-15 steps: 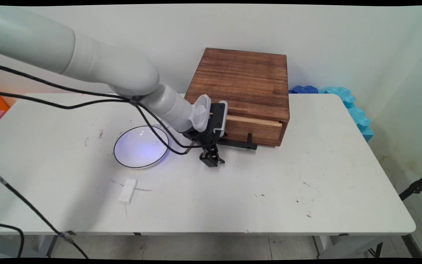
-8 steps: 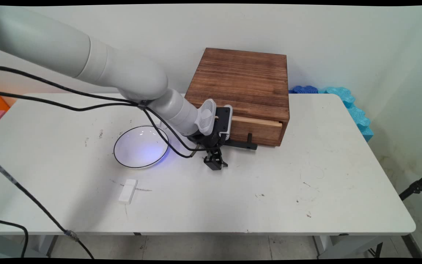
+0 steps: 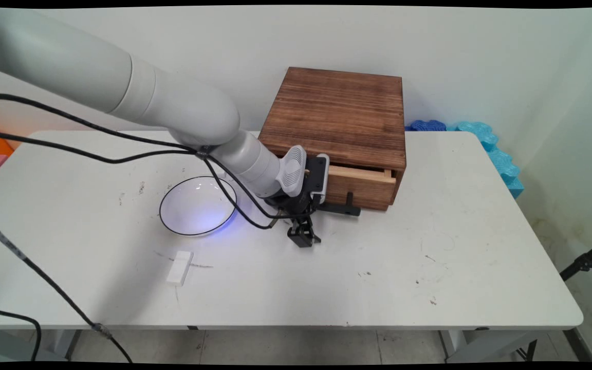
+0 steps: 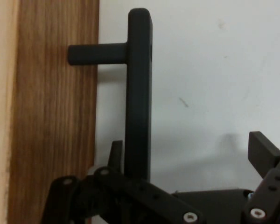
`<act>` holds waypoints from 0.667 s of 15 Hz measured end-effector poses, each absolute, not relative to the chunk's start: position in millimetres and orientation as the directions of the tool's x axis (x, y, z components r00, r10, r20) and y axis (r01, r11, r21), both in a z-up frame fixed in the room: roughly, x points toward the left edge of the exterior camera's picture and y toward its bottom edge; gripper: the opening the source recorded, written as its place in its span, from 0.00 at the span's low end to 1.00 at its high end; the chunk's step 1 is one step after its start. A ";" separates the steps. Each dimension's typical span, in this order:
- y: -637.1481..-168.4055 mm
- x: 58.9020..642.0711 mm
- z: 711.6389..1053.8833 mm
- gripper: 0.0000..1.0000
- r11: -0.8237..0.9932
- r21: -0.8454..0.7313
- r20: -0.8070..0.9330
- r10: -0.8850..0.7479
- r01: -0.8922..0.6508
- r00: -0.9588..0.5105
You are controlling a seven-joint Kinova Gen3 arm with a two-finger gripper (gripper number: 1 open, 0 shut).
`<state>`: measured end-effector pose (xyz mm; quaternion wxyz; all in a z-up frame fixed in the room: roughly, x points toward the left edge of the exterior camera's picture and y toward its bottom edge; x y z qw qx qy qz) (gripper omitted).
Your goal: Open the drawer
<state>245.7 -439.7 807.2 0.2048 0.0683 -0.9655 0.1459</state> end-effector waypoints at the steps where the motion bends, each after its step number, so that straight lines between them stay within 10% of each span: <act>1: -436.2 244.7 807.5 1.00 0.950 -0.248 0.415 -0.074 -0.191 -0.907; 10: -386.7 236.6 810.8 1.00 0.966 -0.190 0.418 -0.080 -0.173 -0.905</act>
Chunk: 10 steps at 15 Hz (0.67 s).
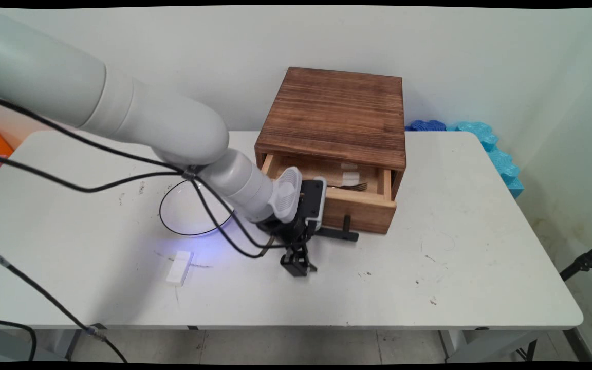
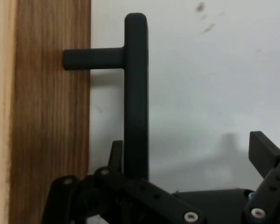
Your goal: Open the drawer
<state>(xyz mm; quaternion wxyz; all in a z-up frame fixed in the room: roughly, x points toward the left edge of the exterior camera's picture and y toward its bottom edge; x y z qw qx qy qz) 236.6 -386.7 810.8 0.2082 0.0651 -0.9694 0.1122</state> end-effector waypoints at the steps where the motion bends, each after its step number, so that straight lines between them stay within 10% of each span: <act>1: -379.8 236.3 810.9 1.00 0.968 -0.184 0.418 -0.079 -0.169 -0.905; 10: -335.9 234.0 811.2 1.00 0.978 -0.145 0.419 -0.074 -0.147 -0.905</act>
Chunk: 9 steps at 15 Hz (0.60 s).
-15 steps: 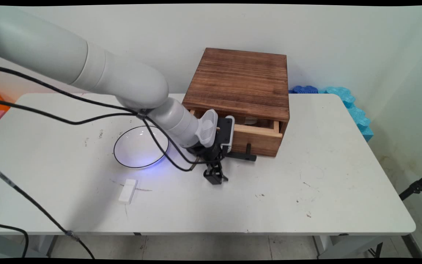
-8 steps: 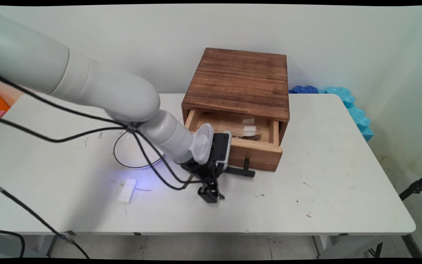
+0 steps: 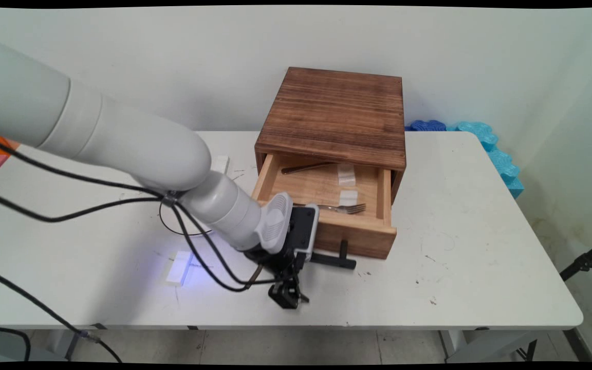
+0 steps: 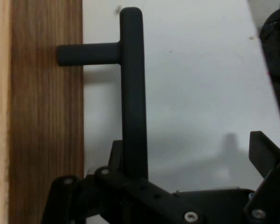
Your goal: Open the drawer
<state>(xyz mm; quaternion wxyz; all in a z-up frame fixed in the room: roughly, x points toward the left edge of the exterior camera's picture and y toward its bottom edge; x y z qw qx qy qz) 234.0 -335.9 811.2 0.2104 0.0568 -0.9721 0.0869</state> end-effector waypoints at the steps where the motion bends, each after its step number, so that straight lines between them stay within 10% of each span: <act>1: -329.7 233.0 811.4 1.00 0.980 -0.140 0.419 -0.073 -0.144 -0.905; 9: -290.1 229.4 814.0 1.00 0.985 -0.111 0.424 -0.072 -0.130 -0.903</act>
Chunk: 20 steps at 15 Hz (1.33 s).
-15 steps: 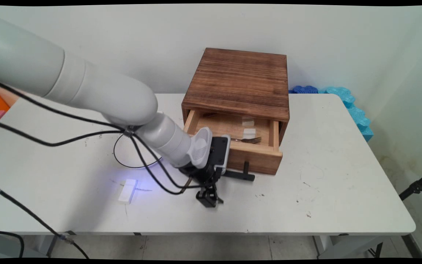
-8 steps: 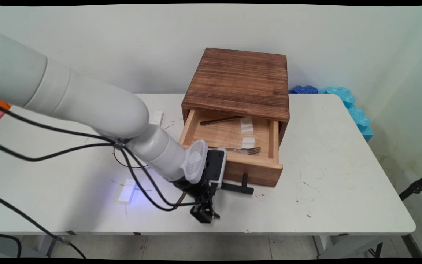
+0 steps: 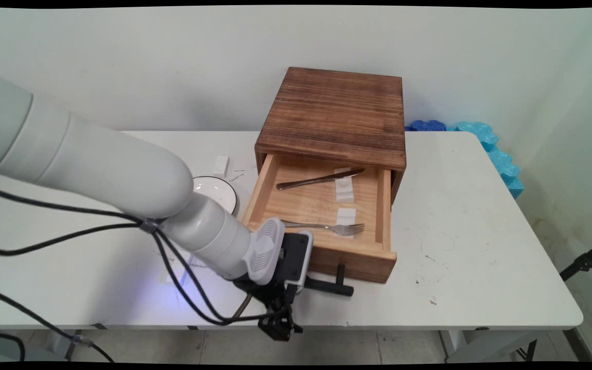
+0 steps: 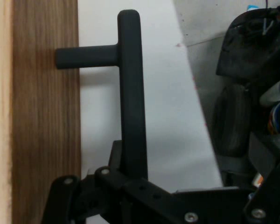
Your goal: Open the drawer
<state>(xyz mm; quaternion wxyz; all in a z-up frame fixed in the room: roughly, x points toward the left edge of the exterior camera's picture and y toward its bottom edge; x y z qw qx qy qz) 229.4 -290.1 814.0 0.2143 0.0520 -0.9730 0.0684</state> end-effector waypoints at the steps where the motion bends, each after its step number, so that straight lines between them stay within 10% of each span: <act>1: -285.4 229.2 814.4 1.00 0.986 -0.107 0.425 -0.072 -0.129 -0.903; 20: -226.6 230.7 823.4 1.00 0.991 -0.075 0.435 -0.066 -0.109 -0.898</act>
